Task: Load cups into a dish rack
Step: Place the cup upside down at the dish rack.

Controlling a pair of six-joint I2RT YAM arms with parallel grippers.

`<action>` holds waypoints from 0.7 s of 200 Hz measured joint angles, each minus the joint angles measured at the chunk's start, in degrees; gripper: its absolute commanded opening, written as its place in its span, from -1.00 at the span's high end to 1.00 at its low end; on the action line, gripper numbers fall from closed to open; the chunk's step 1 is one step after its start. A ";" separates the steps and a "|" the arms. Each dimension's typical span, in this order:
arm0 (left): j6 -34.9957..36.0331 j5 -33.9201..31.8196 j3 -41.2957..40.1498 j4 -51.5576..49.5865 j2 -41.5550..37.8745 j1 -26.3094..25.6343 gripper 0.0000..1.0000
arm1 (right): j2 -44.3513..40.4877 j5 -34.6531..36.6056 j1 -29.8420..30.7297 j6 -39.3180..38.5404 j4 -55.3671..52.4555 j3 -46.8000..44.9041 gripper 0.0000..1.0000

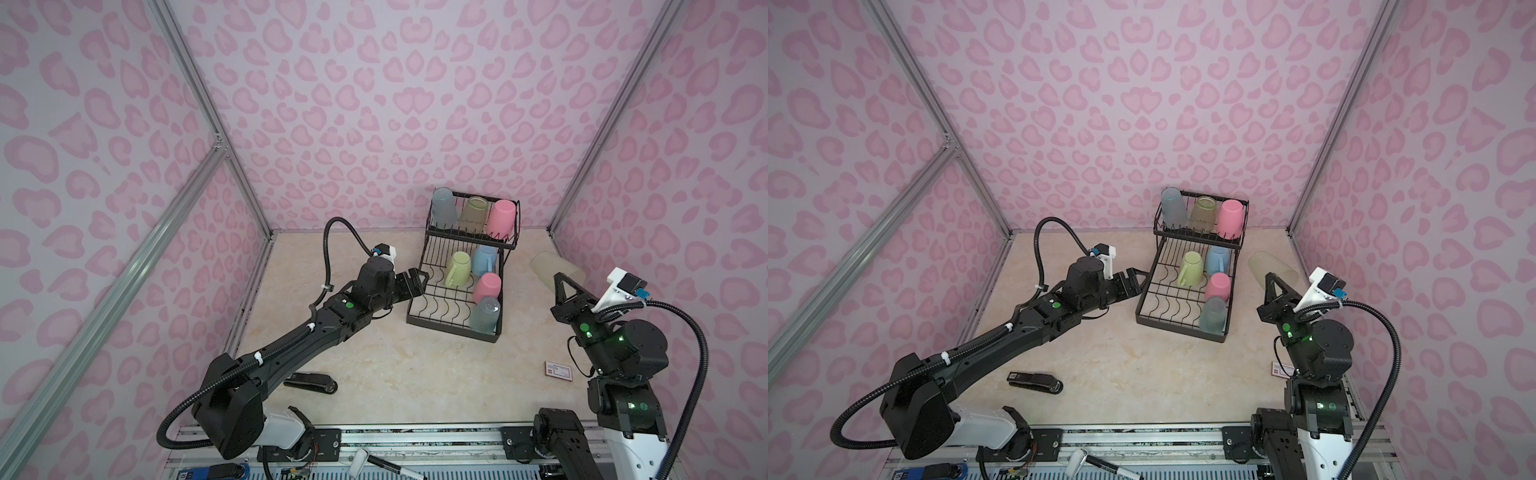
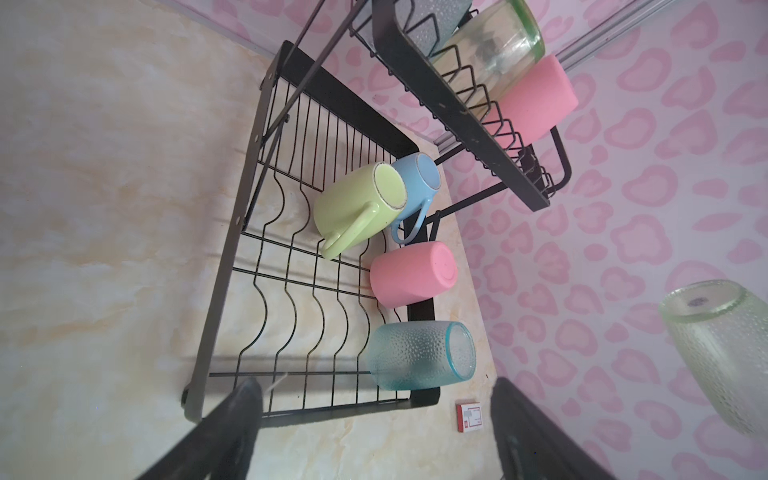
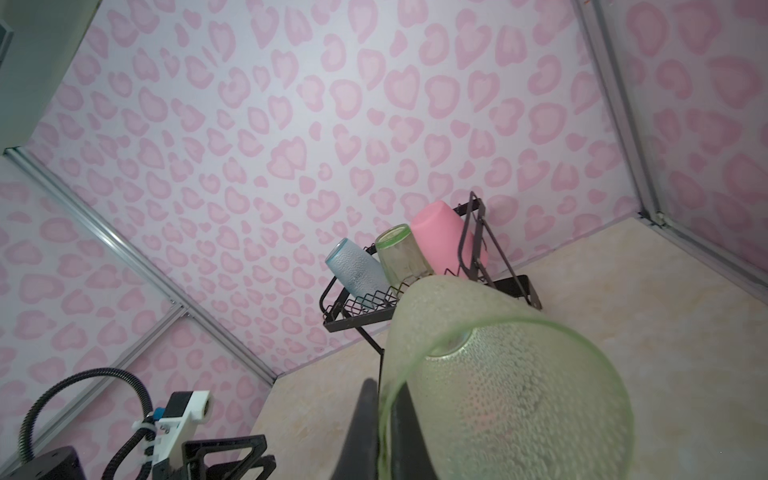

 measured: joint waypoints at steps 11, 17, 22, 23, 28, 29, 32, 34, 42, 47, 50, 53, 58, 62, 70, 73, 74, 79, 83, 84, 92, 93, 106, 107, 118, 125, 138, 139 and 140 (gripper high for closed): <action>-1.36 0.87 -0.52 0.04 -0.48 0.90 -0.76 | 1.05 -0.39 2.84 -0.52 0.85 0.00 1.00; -1.66 1.36 -0.83 0.04 -0.72 1.36 -0.77 | 1.68 -0.33 4.57 -0.92 1.33 0.00 1.00; -2.45 1.70 -1.16 0.07 -0.90 1.75 -0.77 | 2.36 -0.28 6.43 -1.33 1.81 0.00 1.00; -2.56 1.73 -1.20 0.07 -0.92 1.79 -0.77 | 2.43 -0.24 6.64 -1.40 1.86 0.00 1.00; -3.13 2.03 -1.53 0.07 -1.09 2.25 -0.77 | 3.10 0.07 8.46 -1.84 2.14 0.00 1.00; -3.19 2.08 -1.57 0.07 -1.11 2.32 -0.77 | 3.28 0.15 8.94 -1.92 2.23 0.00 1.00; -3.54 2.29 -1.73 0.07 -1.20 2.56 -0.77 | 3.65 0.28 9.90 -2.10 2.40 0.00 1.00; -3.89 2.43 -1.86 0.07 -1.25 2.78 -0.77 | 3.96 0.42 10.80 -2.36 2.51 0.00 1.00; -4.76 2.86 -2.32 0.09 -1.42 3.45 -0.77 | 5.11 1.62 14.36 -3.30 2.89 0.00 1.00; -5.51 3.04 -2.56 0.09 -1.57 3.80 -0.77 | 5.81 2.49 16.61 -3.80 3.08 0.00 1.00; -5.92 3.26 -2.71 0.09 -1.64 4.04 -0.77 | 6.23 2.95 17.86 -4.22 3.34 -0.04 1.00; -6.43 3.52 -2.93 0.09 -1.77 4.33 -0.77 | 6.73 3.43 19.37 -4.59 3.76 -0.15 1.00; -7.08 3.93 -3.21 0.15 -1.97 4.74 -0.76 | 7.52 4.09 21.79 -5.16 4.35 -0.33 1.00; -7.54 4.09 -3.48 0.20 -2.14 5.11 -0.76 | 8.11 4.83 23.61 -5.70 4.81 -0.46 1.00; -8.85 4.50 -4.00 0.42 -2.56 5.86 -0.76 | 9.64 6.88 27.41 -6.78 5.77 -0.72 1.00; -9.29 4.63 -4.26 0.46 -2.75 6.16 -0.77 | 10.23 7.34 28.59 -7.13 6.10 -0.79 1.00; -9.38 4.68 -4.31 0.48 -2.78 6.23 -0.76 | 10.54 7.56 29.20 -7.32 6.27 -0.83 1.00; -10.23 4.98 -4.74 0.52 -3.13 6.73 -0.76 | 11.61 8.57 31.32 -7.96 6.86 -0.90 1.00; -10.82 5.18 -5.01 0.59 -3.37 7.04 -0.76 | 12.48 9.57 33.11 -8.50 7.32 -0.94 1.00; -11.06 5.22 -5.09 0.59 -3.45 7.15 -0.77 | 12.61 9.73 33.38 -8.61 7.43 -0.94 1.00; -12.26 5.53 -5.68 0.83 -3.98 7.76 -0.76 | 14.60 11.76 36.35 -9.64 8.76 -1.18 1.00; -12.48 5.60 -5.79 0.87 -4.07 7.85 -0.75 | 14.78 11.89 36.59 -9.70 8.90 -1.20 1.00; -14.62 5.92 -6.67 1.68 -4.92 8.70 -0.76 | 17.70 14.23 40.35 -11.21 10.29 -1.51 1.00; -14.86 5.99 -6.80 1.77 -5.03 8.79 -0.76 | 17.86 14.32 40.52 -11.28 10.38 -1.53 1.00; -16.98 6.16 -7.58 2.16 -5.73 9.31 -0.76 | 20.11 15.87 42.45 -12.22 12.35 -1.68 1.00; -18.49 6.67 -8.13 2.62 -6.08 9.60 -0.76 | 21.42 16.81 43.30 -12.59 13.44 -1.73 1.00; -21.62 7.34 -9.05 3.26 -6.56 9.92 -0.77 | 23.41 18.32 44.68 -13.44 15.98 -2.14 1.00; -21.97 7.48 -9.14 3.30 -6.58 9.94 -0.77 | 23.58 18.49 44.81 -13.49 16.24 -2.21 1.00; -22.12 7.52 -9.16 3.32 -6.60 9.94 -0.77 | 23.67 18.58 44.85 -13.51 16.35 -2.25 1.00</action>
